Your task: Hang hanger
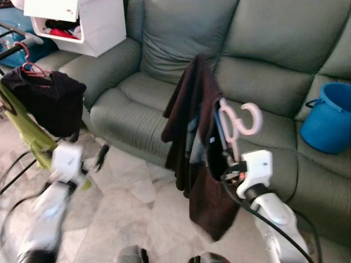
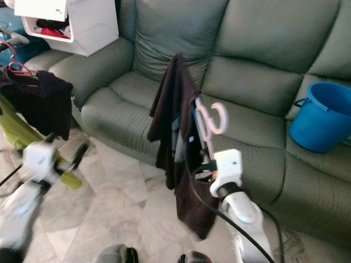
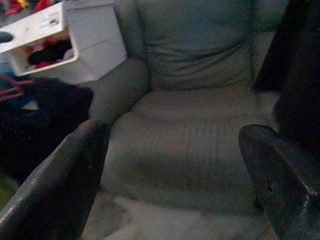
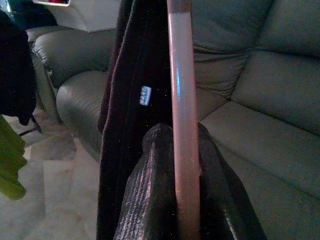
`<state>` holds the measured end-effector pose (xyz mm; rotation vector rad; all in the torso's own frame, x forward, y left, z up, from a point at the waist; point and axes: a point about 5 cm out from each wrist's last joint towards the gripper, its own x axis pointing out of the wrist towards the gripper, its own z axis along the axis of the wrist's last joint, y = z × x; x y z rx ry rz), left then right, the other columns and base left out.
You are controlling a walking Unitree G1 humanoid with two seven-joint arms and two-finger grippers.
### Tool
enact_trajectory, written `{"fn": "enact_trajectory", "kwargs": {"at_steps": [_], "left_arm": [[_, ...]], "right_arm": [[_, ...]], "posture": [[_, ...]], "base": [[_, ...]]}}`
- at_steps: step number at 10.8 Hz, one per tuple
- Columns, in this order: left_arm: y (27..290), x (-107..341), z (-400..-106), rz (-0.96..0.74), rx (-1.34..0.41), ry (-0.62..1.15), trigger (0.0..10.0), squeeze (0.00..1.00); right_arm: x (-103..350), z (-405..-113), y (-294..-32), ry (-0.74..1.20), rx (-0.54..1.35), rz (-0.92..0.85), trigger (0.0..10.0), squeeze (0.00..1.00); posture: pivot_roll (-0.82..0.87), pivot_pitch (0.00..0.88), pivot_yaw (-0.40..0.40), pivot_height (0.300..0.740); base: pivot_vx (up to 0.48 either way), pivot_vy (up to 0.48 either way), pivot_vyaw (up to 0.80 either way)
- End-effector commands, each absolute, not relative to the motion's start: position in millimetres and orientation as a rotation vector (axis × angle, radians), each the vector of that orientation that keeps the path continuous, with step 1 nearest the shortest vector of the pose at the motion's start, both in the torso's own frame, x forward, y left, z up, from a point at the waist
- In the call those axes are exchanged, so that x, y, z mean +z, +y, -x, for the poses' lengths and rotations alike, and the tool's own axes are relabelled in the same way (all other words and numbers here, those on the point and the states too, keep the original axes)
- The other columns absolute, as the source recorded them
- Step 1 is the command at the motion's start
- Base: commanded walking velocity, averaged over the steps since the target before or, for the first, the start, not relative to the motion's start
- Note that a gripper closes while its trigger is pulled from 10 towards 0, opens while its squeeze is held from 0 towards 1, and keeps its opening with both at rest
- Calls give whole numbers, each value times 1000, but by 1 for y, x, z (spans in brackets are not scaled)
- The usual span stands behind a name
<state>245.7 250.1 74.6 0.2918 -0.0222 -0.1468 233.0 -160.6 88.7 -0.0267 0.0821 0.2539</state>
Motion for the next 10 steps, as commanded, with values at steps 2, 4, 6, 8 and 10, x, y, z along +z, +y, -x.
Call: {"fn": "enact_trajectory", "kwargs": {"at_steps": [2,4,6,8,10], "left_arm": [[268,86,-232,-376,-71,-40,10000,0],[263,90,-215,-287,-58,-7,10000,0],[242,77,-181,-185,-58,82,10000,0],[223,77,-183,-133,-65,76,10000,0],[225,84,-200,-127,9,72,10000,0]], "right_arm": [[101,-228,-165,26,242,41,10000,0],[103,-230,-161,22,257,41,10000,0],[103,-231,-163,23,242,26,10000,0],[102,-229,-158,23,250,22,10000,0],[102,-234,-160,19,231,9,10000,0]], "posture": [[-71,0,-25,740],[-68,0,-22,740],[-55,0,-19,740],[-50,0,-22,740],[-51,0,-36,740]], "base": [[0,0,0],[0,0,0],[0,0,0],[0,0,0],[0,0,353]]}}
